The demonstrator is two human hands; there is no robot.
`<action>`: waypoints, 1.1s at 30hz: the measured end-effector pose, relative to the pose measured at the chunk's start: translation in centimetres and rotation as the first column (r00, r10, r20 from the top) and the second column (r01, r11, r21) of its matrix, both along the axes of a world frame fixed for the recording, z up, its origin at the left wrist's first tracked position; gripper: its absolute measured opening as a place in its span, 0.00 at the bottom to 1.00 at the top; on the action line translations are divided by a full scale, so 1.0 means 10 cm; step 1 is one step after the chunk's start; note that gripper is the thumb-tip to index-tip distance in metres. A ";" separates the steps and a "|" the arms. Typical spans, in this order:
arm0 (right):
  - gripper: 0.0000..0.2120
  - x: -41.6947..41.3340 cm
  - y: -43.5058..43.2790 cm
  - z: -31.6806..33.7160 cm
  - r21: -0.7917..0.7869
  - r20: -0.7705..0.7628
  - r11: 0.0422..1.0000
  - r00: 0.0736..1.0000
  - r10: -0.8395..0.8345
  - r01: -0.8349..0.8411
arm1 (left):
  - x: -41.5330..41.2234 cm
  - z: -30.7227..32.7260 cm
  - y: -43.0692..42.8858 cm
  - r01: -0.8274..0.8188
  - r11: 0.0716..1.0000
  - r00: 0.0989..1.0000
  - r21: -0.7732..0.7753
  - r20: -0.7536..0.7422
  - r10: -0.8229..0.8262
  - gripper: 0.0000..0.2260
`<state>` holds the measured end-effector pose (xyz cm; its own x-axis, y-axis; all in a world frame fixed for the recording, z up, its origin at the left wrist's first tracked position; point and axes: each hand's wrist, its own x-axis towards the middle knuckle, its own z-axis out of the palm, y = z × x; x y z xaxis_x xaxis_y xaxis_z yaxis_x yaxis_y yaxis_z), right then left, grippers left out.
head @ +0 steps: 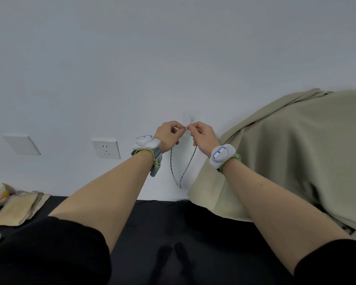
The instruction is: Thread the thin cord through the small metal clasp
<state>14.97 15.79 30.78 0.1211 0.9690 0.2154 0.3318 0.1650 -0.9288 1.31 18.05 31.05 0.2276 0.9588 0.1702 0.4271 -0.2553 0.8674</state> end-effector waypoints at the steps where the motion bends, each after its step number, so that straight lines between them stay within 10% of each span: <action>1: 0.07 0.02 0.04 0.01 0.003 -0.001 1.000 1.000 -0.007 0.007 | 0.02 0.01 0.03 -0.012 1.000 1.000 0.005 0.007 0.012 0.05; 33: 0.11 0.16 0.08 -0.07 -0.110 0.054 0.987 0.992 -0.114 0.120 | 0.18 -0.06 0.10 -0.091 0.992 0.992 -0.087 -0.097 0.083 0.11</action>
